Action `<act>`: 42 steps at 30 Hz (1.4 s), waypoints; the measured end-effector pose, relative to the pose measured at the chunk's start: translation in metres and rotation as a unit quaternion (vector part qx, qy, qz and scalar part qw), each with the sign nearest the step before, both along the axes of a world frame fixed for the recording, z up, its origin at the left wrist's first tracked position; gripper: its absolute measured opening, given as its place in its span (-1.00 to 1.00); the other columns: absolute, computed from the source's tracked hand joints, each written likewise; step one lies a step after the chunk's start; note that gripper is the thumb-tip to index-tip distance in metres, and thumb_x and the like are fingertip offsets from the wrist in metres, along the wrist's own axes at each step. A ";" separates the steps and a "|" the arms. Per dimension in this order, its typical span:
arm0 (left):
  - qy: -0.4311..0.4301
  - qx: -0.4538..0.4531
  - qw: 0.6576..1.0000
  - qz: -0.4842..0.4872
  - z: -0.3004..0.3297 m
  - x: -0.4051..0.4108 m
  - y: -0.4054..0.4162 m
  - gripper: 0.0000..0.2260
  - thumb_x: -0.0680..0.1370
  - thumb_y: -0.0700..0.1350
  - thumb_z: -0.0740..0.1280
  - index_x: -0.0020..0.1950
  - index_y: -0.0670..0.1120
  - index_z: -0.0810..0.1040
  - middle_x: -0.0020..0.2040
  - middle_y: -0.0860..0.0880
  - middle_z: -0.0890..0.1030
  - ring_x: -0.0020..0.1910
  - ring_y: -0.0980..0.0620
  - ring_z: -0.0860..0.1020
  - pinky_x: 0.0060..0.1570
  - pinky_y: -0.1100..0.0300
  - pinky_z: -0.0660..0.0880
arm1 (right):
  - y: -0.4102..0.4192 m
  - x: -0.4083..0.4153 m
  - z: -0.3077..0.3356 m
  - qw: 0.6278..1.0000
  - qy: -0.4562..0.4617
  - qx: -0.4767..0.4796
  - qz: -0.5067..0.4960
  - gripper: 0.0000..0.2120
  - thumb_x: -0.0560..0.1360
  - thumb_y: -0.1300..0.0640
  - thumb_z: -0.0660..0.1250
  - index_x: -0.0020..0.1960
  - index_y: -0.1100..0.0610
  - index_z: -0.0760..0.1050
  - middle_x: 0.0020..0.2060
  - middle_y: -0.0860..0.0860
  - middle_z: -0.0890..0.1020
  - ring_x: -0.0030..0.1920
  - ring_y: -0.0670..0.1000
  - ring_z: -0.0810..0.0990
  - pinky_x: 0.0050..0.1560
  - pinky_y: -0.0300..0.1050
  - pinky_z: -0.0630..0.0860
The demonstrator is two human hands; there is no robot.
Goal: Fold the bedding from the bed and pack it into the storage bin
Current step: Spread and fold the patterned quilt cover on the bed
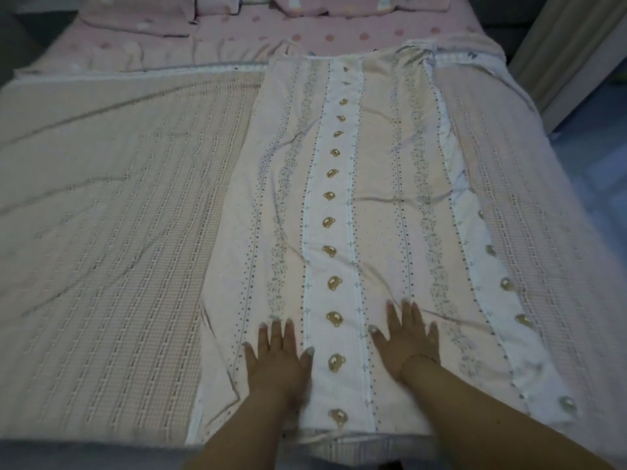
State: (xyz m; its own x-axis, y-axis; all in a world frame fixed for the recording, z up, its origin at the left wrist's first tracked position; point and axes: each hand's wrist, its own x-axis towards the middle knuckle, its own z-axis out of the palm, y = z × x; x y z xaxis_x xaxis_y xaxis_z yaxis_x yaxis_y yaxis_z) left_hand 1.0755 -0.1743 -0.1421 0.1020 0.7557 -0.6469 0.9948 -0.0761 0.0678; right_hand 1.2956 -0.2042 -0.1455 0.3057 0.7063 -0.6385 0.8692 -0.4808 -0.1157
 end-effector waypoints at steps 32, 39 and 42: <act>-0.340 -0.078 0.568 0.745 0.009 -0.019 -0.062 -0.70 0.46 -0.02 0.37 0.08 -0.18 0.51 -0.09 -0.16 0.60 -0.18 -0.14 0.60 -0.27 0.03 0.60 | -0.093 -0.022 0.024 0.487 0.375 0.201 -0.763 -0.57 0.51 0.13 0.36 0.34 0.19 0.39 0.22 0.13 0.54 0.20 0.19 0.53 0.23 0.18 0.48; -0.356 -0.077 0.548 0.754 0.020 -0.008 -0.023 -0.82 0.53 -0.09 0.32 0.02 -0.20 0.51 -0.23 -0.09 0.48 -0.30 -0.02 0.49 -0.44 0.20 0.43 | -0.054 -0.003 0.048 0.467 0.394 0.189 -0.769 -0.57 0.54 0.20 0.27 0.39 0.19 0.32 0.28 0.13 0.48 0.24 0.16 0.50 0.23 0.13 0.48; -0.386 -0.083 0.507 0.766 0.031 -0.007 -0.017 -0.89 0.56 -0.12 0.27 0.05 -0.12 0.45 -0.16 -0.06 0.50 -0.28 0.04 0.47 -0.47 0.23 0.46 | -0.048 0.009 0.057 0.441 0.386 0.198 -0.785 -0.61 0.55 0.22 0.26 0.37 0.16 0.35 0.27 0.12 0.50 0.25 0.14 0.51 0.21 0.08 0.50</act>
